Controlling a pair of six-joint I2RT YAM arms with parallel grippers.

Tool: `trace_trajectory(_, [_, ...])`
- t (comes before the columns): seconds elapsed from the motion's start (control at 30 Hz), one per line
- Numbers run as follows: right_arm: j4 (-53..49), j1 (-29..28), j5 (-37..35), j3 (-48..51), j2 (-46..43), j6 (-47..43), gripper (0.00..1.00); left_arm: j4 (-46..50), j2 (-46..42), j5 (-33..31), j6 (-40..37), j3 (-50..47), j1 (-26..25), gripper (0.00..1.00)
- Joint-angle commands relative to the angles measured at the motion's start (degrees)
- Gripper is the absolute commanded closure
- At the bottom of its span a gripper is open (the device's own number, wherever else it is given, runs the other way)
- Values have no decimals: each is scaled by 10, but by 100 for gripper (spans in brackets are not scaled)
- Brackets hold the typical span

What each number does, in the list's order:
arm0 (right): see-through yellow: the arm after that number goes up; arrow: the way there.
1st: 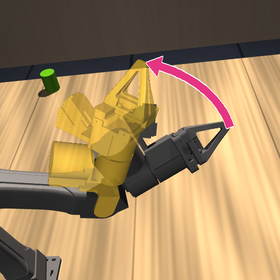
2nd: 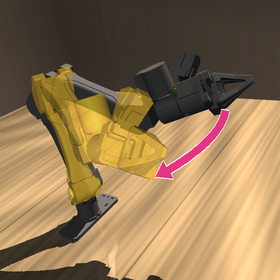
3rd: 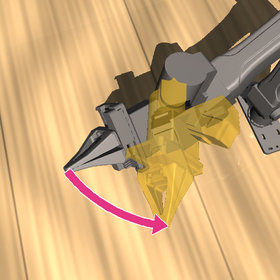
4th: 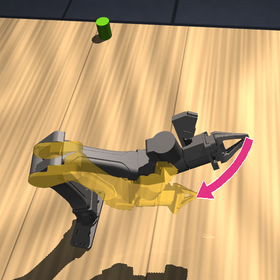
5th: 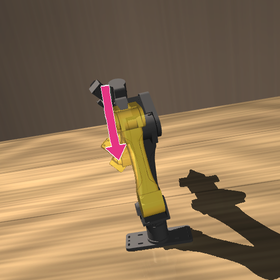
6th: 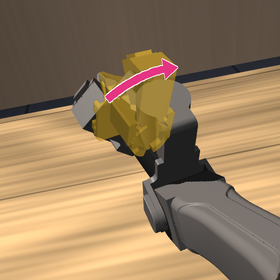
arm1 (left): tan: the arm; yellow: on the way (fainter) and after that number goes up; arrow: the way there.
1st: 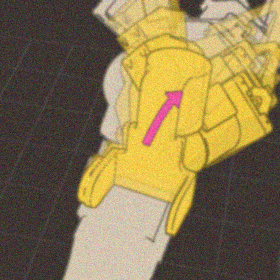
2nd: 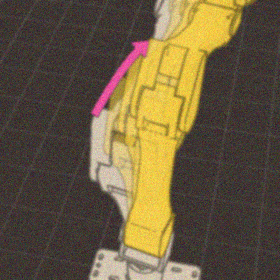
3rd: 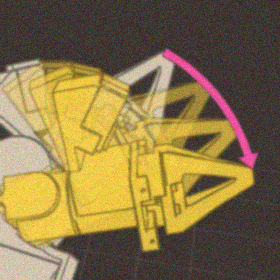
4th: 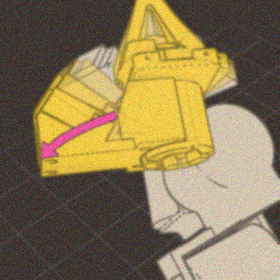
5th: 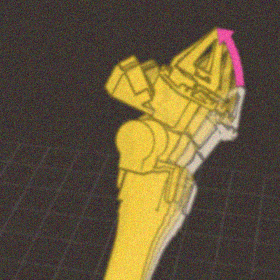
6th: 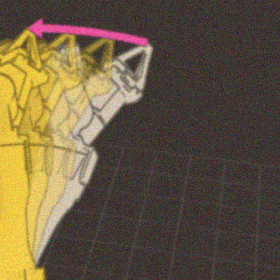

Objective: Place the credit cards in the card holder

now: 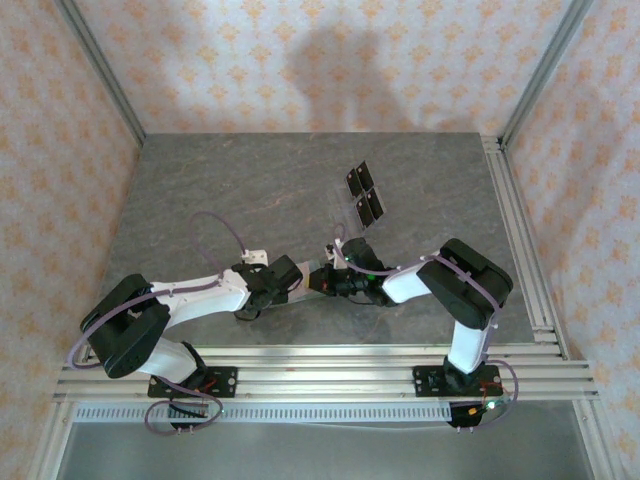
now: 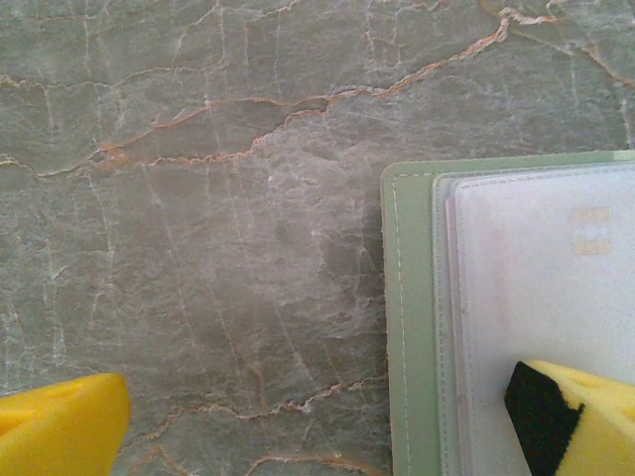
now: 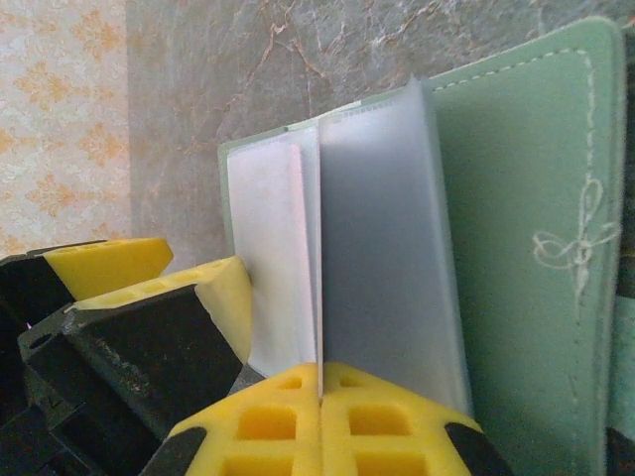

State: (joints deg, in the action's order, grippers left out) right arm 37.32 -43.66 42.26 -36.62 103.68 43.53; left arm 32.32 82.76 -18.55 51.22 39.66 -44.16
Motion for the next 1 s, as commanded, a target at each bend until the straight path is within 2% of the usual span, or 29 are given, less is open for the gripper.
trace_trajectory(0.0, [9, 2, 5, -16, 3, -2, 100, 29, 2, -13, 9, -20, -2, 0])
trace_trajectory(0.43, [36, 2, 27, -23, 31, 13, 100, 29, 3, -13, 8, -21, -2, 0])
trace_trajectory(0.8, [13, 13, 16, -12, -27, 6, 100, 31, 1, -14, 8, -24, -2, 0])
trace_trajectory(0.97, [8, 13, 20, -20, -22, 5, 100, 28, 1, -14, 8, -25, -2, 0])
